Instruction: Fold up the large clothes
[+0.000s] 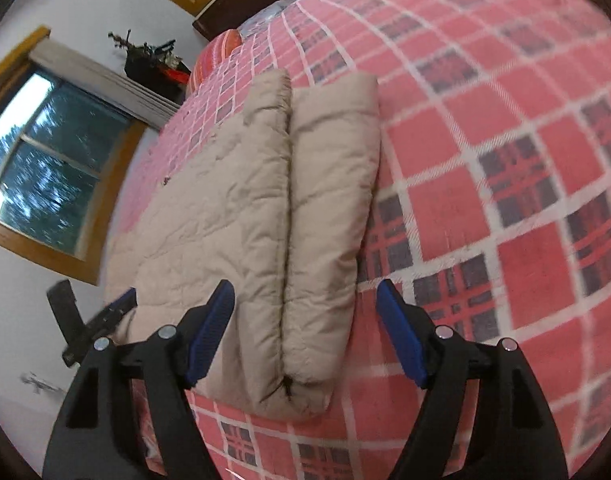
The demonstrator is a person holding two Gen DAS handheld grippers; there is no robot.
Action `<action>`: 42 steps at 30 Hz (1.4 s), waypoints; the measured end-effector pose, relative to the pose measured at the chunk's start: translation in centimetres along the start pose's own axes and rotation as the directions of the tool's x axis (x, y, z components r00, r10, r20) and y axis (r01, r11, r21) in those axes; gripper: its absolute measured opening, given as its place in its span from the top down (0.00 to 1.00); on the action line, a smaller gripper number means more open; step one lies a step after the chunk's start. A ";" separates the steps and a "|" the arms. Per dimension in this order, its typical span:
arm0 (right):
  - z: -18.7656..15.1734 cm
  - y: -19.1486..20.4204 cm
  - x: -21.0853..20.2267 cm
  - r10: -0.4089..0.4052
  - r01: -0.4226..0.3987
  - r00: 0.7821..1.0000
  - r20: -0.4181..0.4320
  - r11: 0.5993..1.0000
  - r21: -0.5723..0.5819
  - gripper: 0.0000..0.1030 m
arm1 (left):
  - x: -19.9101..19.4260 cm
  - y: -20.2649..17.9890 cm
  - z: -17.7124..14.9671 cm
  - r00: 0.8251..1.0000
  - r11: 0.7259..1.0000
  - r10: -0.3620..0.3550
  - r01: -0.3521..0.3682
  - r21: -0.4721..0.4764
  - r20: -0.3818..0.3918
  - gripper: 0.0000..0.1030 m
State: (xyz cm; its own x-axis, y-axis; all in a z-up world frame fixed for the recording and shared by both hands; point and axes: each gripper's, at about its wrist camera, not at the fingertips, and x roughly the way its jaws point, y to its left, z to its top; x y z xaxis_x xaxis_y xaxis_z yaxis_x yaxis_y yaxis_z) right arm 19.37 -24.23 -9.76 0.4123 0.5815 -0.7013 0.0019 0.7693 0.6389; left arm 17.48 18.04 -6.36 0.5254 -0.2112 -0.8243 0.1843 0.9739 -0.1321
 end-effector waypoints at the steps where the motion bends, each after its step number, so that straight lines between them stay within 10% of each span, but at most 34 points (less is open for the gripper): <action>1: 0.1 -0.4 0.2 0.013 -0.013 1.000 0.000 1.000 0.010 0.28 | 0.0 0.0 0.0 1.000 1.000 0.001 -0.001 0.001 0.001 0.33; 17: 0.4 2.7 0.6 0.047 -0.047 0.999 0.002 0.998 -0.051 0.77 | 0.3 0.0 0.0 1.000 1.000 -0.012 0.012 0.003 0.002 0.29; 33: 1.0 16.6 -4.3 -0.024 0.041 0.998 0.054 0.938 -0.344 0.83 | -0.3 1.3 0.4 0.997 0.996 -0.074 0.074 -0.040 -0.014 0.28; 42: -0.2 26.4 -0.1 -0.091 0.063 0.995 -0.030 0.858 -0.509 0.83 | -4.4 5.4 1.0 0.995 0.989 -0.093 0.098 -0.112 0.047 0.28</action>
State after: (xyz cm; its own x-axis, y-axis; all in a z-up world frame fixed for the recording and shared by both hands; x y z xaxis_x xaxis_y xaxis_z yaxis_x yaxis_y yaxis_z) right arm 19.22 -3.93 7.17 0.3830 0.5166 -0.7658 -0.4361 0.8319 0.3432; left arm 16.95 24.16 -2.92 0.5441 -0.3044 -0.7819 0.1407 0.9518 -0.2726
